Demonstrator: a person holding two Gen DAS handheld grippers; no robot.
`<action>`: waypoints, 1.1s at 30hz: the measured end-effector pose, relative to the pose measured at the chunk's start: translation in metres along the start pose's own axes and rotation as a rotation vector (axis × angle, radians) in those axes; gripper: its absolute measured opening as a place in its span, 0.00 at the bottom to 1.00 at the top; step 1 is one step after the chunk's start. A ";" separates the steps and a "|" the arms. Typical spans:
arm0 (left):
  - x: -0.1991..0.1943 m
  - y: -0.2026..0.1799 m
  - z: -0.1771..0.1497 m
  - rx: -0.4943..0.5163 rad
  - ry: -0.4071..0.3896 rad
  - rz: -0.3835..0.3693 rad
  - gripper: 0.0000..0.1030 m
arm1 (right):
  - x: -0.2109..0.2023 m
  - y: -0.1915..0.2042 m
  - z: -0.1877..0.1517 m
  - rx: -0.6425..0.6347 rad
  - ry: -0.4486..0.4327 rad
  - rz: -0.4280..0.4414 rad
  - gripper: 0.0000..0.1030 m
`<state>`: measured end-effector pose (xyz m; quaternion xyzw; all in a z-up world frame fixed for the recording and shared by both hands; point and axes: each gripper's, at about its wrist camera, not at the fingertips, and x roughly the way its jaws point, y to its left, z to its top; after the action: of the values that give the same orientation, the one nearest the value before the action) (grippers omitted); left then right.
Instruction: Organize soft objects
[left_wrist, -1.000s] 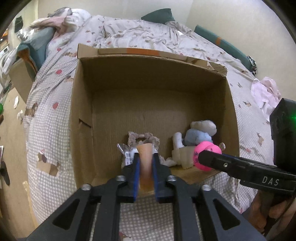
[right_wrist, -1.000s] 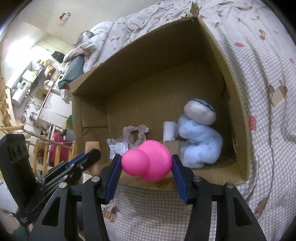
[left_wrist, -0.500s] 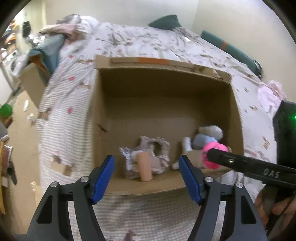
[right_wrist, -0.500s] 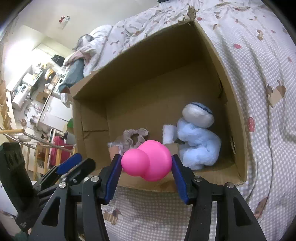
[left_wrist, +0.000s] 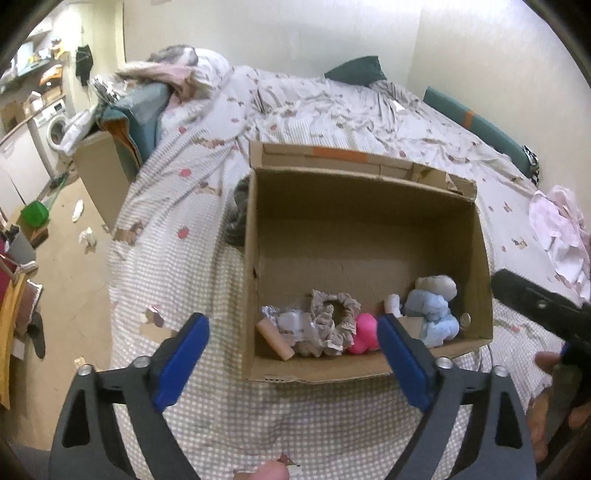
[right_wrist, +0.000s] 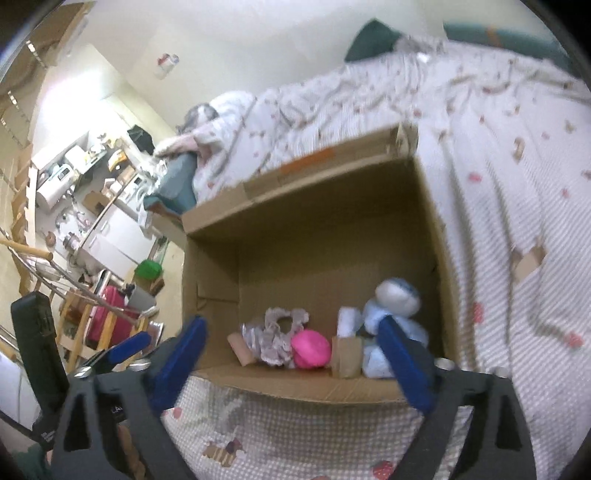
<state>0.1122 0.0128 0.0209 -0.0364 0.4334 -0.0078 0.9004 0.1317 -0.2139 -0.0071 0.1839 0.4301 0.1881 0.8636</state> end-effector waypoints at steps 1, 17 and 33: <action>-0.006 0.000 -0.001 0.005 -0.021 0.007 0.95 | -0.007 0.003 -0.001 -0.018 -0.018 -0.014 1.00; -0.064 -0.005 -0.029 0.048 -0.138 0.056 0.99 | -0.056 0.030 -0.037 -0.161 -0.103 -0.184 1.00; -0.060 -0.001 -0.054 0.052 -0.102 0.087 0.99 | -0.051 0.032 -0.065 -0.176 -0.088 -0.287 1.00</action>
<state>0.0321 0.0108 0.0341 0.0057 0.3878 0.0217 0.9215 0.0449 -0.2007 0.0063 0.0523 0.3956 0.0918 0.9123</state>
